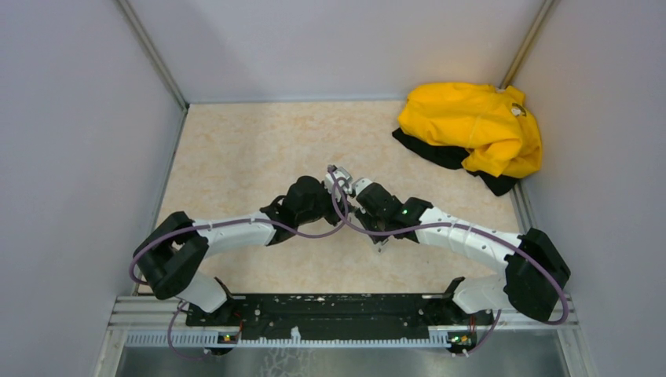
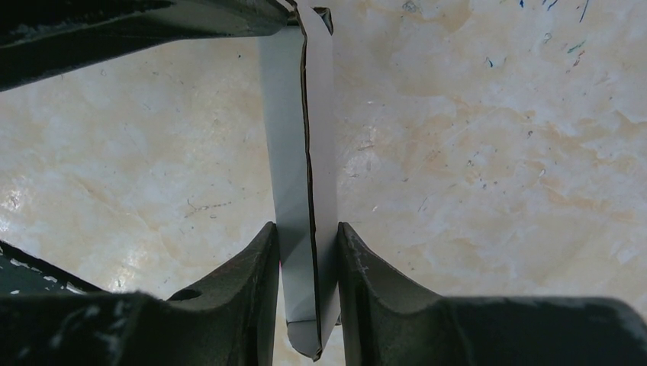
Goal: Fold the paper box
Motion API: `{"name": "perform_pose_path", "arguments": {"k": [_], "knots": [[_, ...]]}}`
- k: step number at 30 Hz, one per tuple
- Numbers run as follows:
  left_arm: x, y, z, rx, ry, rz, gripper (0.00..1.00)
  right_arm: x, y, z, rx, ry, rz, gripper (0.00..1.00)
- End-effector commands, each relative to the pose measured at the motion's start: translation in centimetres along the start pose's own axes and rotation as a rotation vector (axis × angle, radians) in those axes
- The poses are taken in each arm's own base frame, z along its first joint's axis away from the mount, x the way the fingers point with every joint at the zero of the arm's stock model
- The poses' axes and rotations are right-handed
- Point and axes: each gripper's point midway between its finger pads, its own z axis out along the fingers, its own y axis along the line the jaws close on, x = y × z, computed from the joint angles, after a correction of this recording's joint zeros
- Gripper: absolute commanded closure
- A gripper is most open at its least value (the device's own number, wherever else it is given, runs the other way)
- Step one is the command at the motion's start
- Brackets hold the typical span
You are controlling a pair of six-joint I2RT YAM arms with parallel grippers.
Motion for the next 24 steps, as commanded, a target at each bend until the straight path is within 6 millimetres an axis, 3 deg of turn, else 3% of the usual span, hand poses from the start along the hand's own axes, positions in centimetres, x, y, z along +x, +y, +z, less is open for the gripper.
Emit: {"name": "perform_pose_path", "arguments": {"k": [1, 24], "knots": [[4.9, -2.6, 0.0, 0.093, 0.144, 0.115, 0.74, -1.6, 2.9, 0.8, -0.124, -0.069, -0.204, 0.84], [6.1, -4.6, -1.1, 0.272, 0.12, 0.195, 0.7, -1.8, 3.8, 0.0, -0.175, -0.094, -0.234, 0.85]]}}
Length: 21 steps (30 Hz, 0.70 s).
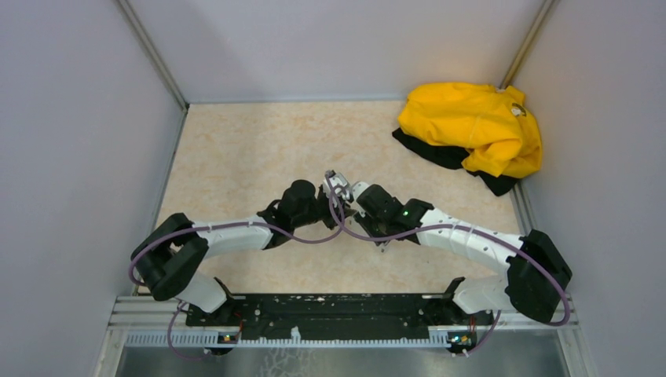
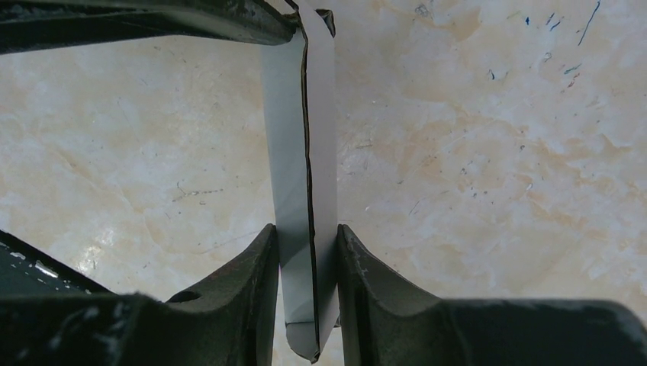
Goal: Fold the paper box
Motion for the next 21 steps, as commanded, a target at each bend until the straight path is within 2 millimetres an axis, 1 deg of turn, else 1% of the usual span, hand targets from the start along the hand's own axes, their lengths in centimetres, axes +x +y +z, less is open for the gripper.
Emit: {"name": "perform_pose_path", "arguments": {"k": [1, 10, 13, 16, 21], "knots": [[5.39, -4.56, -0.59, 0.222, 0.16, 0.115, 0.7, -2.62, 3.66, 0.14, -0.153, -0.111, -0.137, 0.84], [6.18, -4.63, -0.5, 0.23, 0.172, 0.111, 0.72, -2.55, 3.82, 0.1, -0.163, -0.116, -0.135, 0.85], [6.09, -4.6, -0.42, 0.228, 0.168, 0.112, 0.74, -2.58, 3.84, 0.13, -0.164, -0.117, -0.135, 0.85], [6.04, -4.53, -0.19, 0.224, 0.168, 0.108, 0.79, -2.57, 3.89, 0.19, -0.166, -0.116, -0.135, 0.85], [6.36, -4.34, 0.22, 0.218, 0.182, 0.108, 0.82, -2.49, 3.89, 0.19, -0.164, -0.115, -0.135, 0.85]]}}
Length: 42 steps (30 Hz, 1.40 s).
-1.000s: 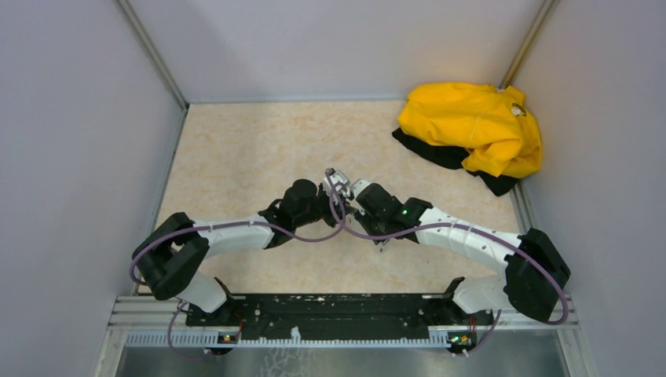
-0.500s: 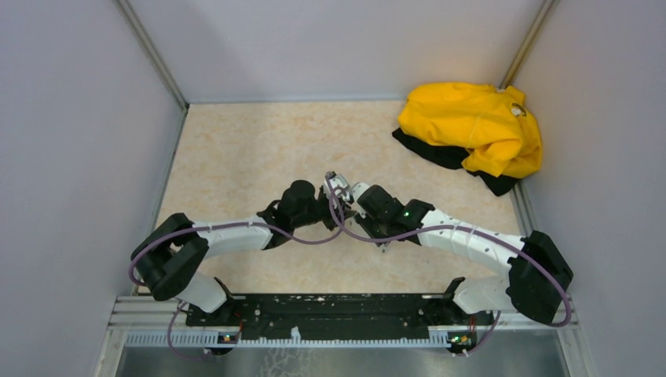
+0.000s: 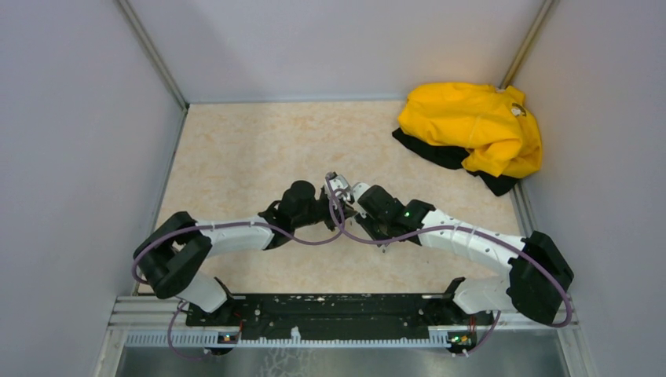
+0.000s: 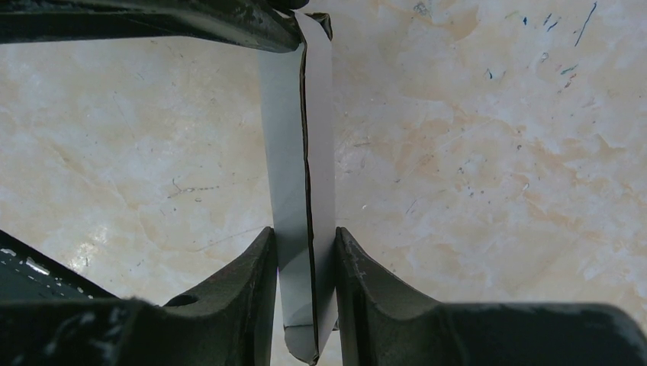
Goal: Fold the paper box
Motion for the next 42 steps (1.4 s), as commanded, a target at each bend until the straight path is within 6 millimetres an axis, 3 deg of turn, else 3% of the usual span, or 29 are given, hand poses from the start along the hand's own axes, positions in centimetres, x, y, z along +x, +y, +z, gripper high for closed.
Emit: {"name": "perform_pose_path", "arguments": {"k": [1, 30, 42], "knots": [[6.2, -3.5, 0.1, 0.157, 0.2, 0.082, 0.82, -2.9, 3.8, 0.4, -0.157, -0.117, -0.116, 0.85], [5.6, -2.3, 1.0, 0.082, 0.301, 0.017, 0.85, -3.1, 4.0, 0.7, -0.16, -0.115, -0.105, 0.85], [6.2, -2.7, 1.2, 0.123, 0.276, 0.065, 0.75, -3.3, 4.0, 0.9, -0.157, -0.115, -0.101, 0.84]]}}
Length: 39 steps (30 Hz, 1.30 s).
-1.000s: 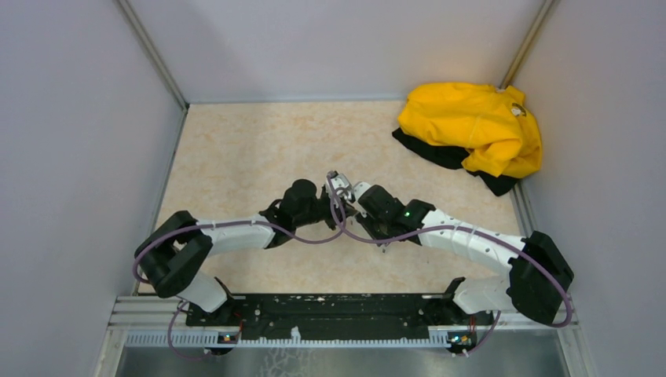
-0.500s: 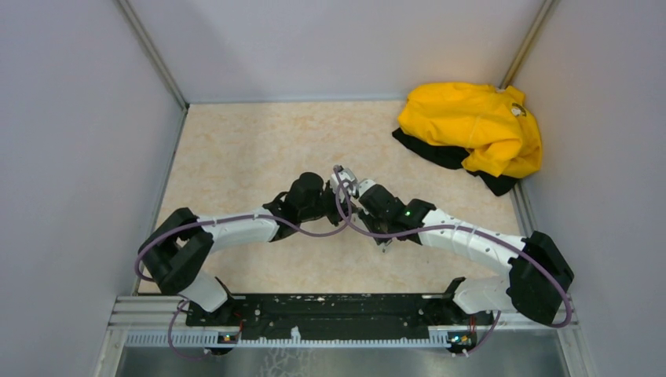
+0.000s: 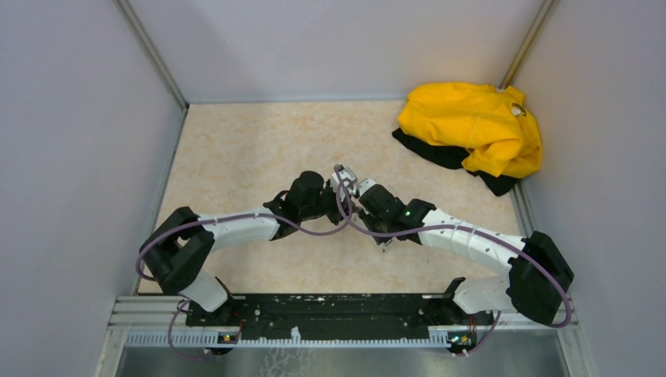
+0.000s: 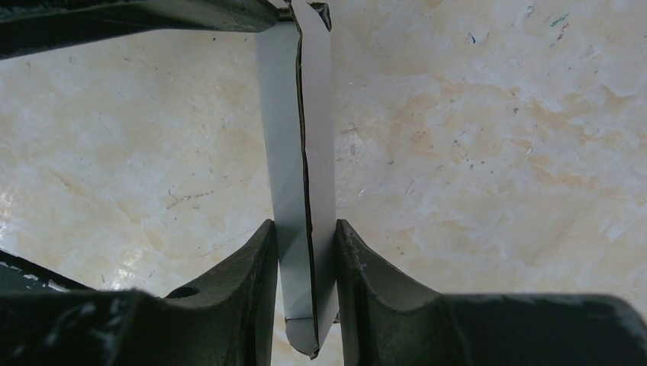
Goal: Fold the paper box
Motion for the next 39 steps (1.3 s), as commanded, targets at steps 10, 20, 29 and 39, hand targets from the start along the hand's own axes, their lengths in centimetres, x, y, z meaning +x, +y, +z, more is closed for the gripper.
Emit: {"name": "perform_pose_path", "arguments": {"k": [10, 20, 29, 39], "knots": [[6.6, -3.1, 0.9, 0.139, 0.139, 0.148, 0.72, -2.7, 4.9, 0.5, -0.213, -0.105, -0.236, 0.84], [7.6, -3.5, 1.5, 0.177, 0.153, 0.153, 0.72, -2.7, 4.9, 0.5, -0.213, -0.106, -0.24, 0.84], [8.6, -4.0, 1.6, 0.21, 0.173, 0.14, 0.76, -2.7, 4.9, 0.6, -0.214, -0.105, -0.239, 0.85], [9.3, -4.2, 1.9, 0.224, 0.193, 0.122, 0.85, -2.8, 5.0, 0.7, -0.216, -0.107, -0.231, 0.84]]}}
